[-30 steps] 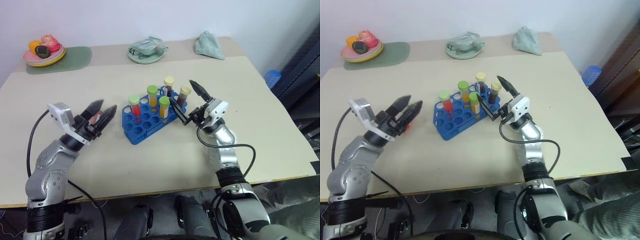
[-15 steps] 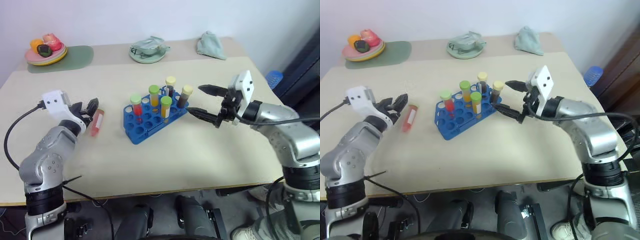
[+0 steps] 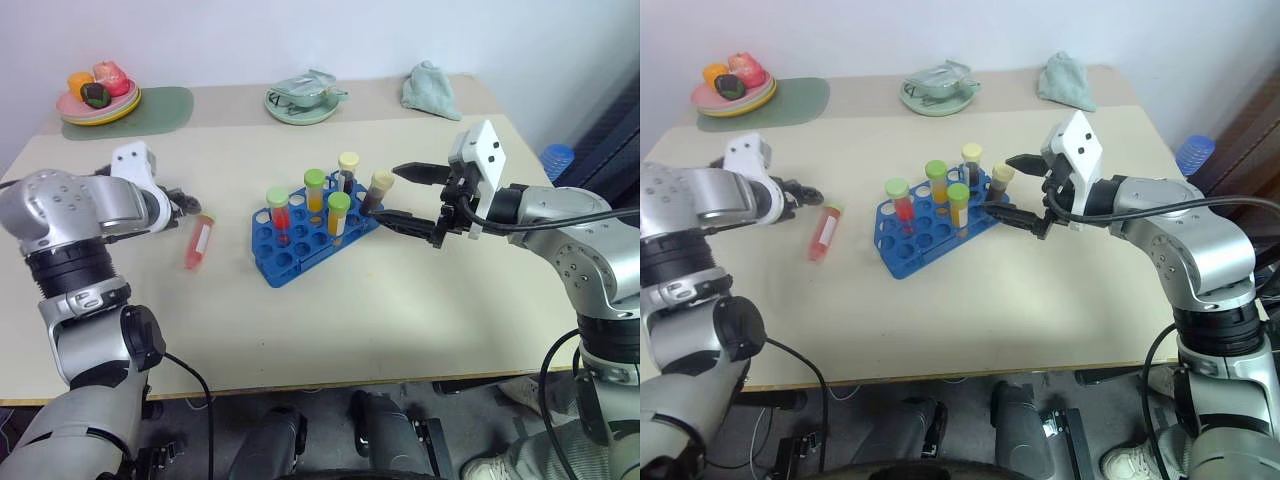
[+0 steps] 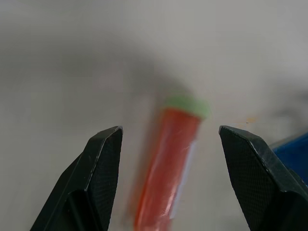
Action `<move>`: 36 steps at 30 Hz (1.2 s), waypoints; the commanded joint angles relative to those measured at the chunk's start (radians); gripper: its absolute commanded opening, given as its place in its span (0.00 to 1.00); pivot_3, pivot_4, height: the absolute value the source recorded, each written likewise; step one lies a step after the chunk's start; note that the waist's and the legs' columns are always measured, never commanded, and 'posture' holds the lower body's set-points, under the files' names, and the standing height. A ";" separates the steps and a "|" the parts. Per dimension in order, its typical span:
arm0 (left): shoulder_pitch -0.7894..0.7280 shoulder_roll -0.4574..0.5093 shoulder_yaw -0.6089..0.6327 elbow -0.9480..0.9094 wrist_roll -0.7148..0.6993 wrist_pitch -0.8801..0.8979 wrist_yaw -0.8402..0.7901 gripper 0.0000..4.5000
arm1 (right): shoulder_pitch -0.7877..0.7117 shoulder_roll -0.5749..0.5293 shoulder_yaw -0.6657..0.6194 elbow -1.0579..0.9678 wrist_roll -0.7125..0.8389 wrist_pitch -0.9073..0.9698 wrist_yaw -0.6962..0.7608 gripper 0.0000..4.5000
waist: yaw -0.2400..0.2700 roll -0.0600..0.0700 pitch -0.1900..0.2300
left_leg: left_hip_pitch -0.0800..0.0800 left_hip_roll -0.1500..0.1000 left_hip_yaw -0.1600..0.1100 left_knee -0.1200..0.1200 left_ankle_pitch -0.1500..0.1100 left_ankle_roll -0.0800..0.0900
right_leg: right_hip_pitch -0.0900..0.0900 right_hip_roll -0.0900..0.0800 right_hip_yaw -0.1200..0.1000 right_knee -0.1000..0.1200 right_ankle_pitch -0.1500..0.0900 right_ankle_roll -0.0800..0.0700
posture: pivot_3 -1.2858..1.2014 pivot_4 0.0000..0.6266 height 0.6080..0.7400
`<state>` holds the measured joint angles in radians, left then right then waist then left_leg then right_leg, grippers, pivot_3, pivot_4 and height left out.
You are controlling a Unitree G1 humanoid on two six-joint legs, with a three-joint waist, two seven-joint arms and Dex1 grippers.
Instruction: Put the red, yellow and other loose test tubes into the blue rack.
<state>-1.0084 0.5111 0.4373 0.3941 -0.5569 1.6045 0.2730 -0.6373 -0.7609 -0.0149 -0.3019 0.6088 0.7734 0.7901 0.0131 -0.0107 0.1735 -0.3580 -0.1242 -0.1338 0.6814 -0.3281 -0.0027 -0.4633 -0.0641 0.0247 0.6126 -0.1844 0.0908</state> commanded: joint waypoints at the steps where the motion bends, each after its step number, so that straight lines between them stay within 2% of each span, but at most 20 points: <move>1: -0.080 0.024 -0.066 0.115 0.083 -0.045 -0.047 0.73 | -0.028 0.004 -0.017 -0.040 0.004 0.012 -0.013 0.99 | 0.000 0.000 0.000 | 0.000 0.000 0.000 0.000 0.000 0.000 | 0.000 0.000 0.000 0.000 0.000 0.000 | 0.52 0.24 1.00; 8: -0.148 0.011 -0.207 0.394 0.215 -0.228 -0.177 0.73 | -0.012 0.013 -0.022 -0.055 -0.004 0.012 -0.031 0.99 | -0.001 0.000 0.000 | 0.000 0.000 0.000 -0.001 0.000 0.000 | -0.001 0.000 0.000 0.000 0.000 0.000 | 0.52 0.24 1.00; 9: -0.156 0.007 -0.227 0.427 0.231 -0.248 -0.197 0.61 | -0.005 0.012 -0.024 -0.058 -0.004 0.010 -0.030 1.00 | -0.001 0.000 0.000 | 0.000 0.000 0.000 -0.001 0.000 0.000 | -0.001 0.000 0.000 0.000 0.000 0.000 | 0.52 0.24 1.00; 11: -0.167 0.001 -0.256 0.480 0.265 -0.291 -0.222 0.44 | 0.005 0.011 -0.028 -0.061 -0.006 0.007 -0.029 1.00 | 0.000 0.000 0.000 | 0.000 0.000 0.000 -0.001 0.000 0.000 | 0.000 -0.001 0.000 0.000 0.000 0.000 | 0.52 0.24 1.00; 12: -0.172 0.000 -0.264 0.500 0.276 -0.303 -0.234 0.31 | 0.010 0.010 -0.030 -0.063 -0.006 0.005 -0.028 1.00 | 0.000 0.000 0.000 | 0.000 0.000 0.000 0.000 0.000 0.000 | 0.000 -0.001 0.000 0.000 0.000 0.000 | 0.52 0.24 1.00; 13: -0.178 -0.001 -0.267 0.515 0.285 -0.309 -0.245 0.24 | 0.014 0.010 -0.032 -0.064 -0.006 0.003 -0.028 1.00 | 0.000 0.001 0.000 | 0.000 0.000 0.000 0.000 0.000 0.000 | 0.000 -0.001 0.000 0.000 0.000 0.000 | 0.52 0.24 1.00; 14: -0.184 -0.002 -0.264 0.526 0.293 -0.312 -0.248 0.19 | 0.019 0.009 -0.035 -0.067 -0.006 0.002 -0.027 1.00 | 0.000 0.001 -0.001 | 0.000 0.000 0.000 0.000 0.000 0.000 | 0.000 -0.001 0.000 0.000 0.000 0.000 | 0.52 0.24 1.00; 16: -0.190 0.007 -0.260 0.507 0.296 -0.274 -0.270 0.19 | 0.030 0.008 -0.037 -0.072 -0.007 -0.003 -0.028 1.00 | 0.000 0.001 -0.001 | 0.001 0.000 0.000 0.000 0.000 0.000 | 0.000 -0.001 0.000 0.001 0.000 0.000 | 0.52 0.24 1.00; 19: -0.129 0.043 -0.267 0.328 0.261 -0.156 -0.339 0.19 | 0.043 0.010 -0.042 -0.081 -0.006 -0.006 -0.033 1.00 | -0.006 0.000 0.000 | 0.000 0.000 0.000 0.000 0.000 0.000 | 0.000 -0.001 0.000 0.001 0.000 0.000 | 0.52 0.24 1.00; 20: -0.083 0.062 -0.274 0.216 0.217 -0.107 -0.392 0.19 | 0.049 0.011 -0.043 -0.084 -0.008 -0.009 -0.037 1.00 | -0.008 0.000 0.000 | -0.001 0.000 0.000 0.000 0.000 0.000 | -0.001 -0.001 0.001 0.001 0.000 0.000 | 0.52 0.24 1.00; 22: 0.083 0.111 -0.264 -0.125 0.100 -0.099 -0.526 0.19 | 0.063 0.015 -0.044 -0.093 -0.012 -0.015 -0.044 1.00 | -0.019 0.001 0.000 | -0.003 0.000 0.000 -0.001 0.000 0.000 | -0.004 -0.001 0.001 0.002 0.000 0.000 | 0.52 0.24 1.00; 24: 0.283 0.122 -0.141 -0.466 -0.061 -0.140 -0.673 0.19 | 0.079 0.022 -0.049 -0.108 -0.007 -0.013 -0.055 1.00 | -0.029 0.001 -0.001 | -0.008 0.001 0.001 -0.001 0.000 0.000 | -0.008 -0.001 0.003 0.002 0.000 0.000 | 0.52 0.24 1.00; 26: 0.444 0.129 -0.002 -0.656 -0.287 -0.155 -0.898 0.19 | 0.096 0.031 -0.052 -0.122 -0.006 -0.015 -0.065 1.00 | -0.032 0.000 -0.001 | -0.014 0.001 0.001 0.002 0.000 0.000 | -0.013 -0.001 0.002 0.003 0.001 -0.001 | 0.52 0.24 1.00; 27: 0.545 0.173 -0.003 -0.736 -0.290 -0.227 -0.972 0.19 | 0.106 0.038 -0.056 -0.128 -0.007 -0.022 -0.071 1.00 | -0.032 0.000 -0.001 | -0.016 0.001 0.001 0.003 0.000 0.000 | -0.016 -0.001 0.002 0.003 0.001 -0.001 | 0.52 0.24 1.00; 28: 0.638 0.230 -0.031 -0.797 -0.261 -0.318 -1.044 0.19 | 0.114 0.046 -0.057 -0.133 -0.008 -0.025 -0.078 1.00 | -0.033 0.000 -0.001 | -0.016 0.001 0.001 0.002 0.000 0.000 | -0.016 -0.001 0.001 0.003 0.001 -0.001 | 0.52 0.24 1.00; 30: 0.753 0.263 -0.044 -0.859 -0.227 -0.493 -1.154 0.19 | 0.126 0.064 -0.065 -0.143 0.002 -0.011 -0.098 1.00 | -0.024 0.002 0.000 | -0.014 0.001 0.002 0.002 0.001 -0.002 | -0.015 -0.001 0.001 0.003 0.002 -0.003 | 0.52 0.24 1.00; 33: 0.762 0.153 -0.039 -0.879 -0.219 -0.755 -1.199 0.19 | 0.173 0.092 -0.079 -0.179 0.012 0.011 -0.145 1.00 | 0.005 0.002 0.000 | -0.011 0.002 0.001 0.002 0.003 -0.005 | -0.009 -0.001 0.000 0.000 0.005 -0.008 | 0.52 0.24 1.00; 36: 0.730 0.063 -0.117 -0.864 -0.156 -0.925 -1.183 0.19 | 0.234 0.105 -0.113 -0.224 0.031 0.044 -0.189 1.00 | 0.020 0.001 0.000 | -0.001 0.004 0.001 0.002 0.000 0.001 | 0.004 0.000 -0.003 -0.005 0.004 -0.008 | 0.52 0.24 1.00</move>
<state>-0.2566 0.5830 0.3415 -0.4526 -0.7375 0.7731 -0.9107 -0.4085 -0.6556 -0.0791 -0.4864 0.6179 0.8067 0.6271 0.0333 -0.0093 0.1738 -0.3571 -0.1200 -0.1326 0.6830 -0.3281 -0.0013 -0.4581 -0.0641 0.0220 0.6074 -0.1800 0.0831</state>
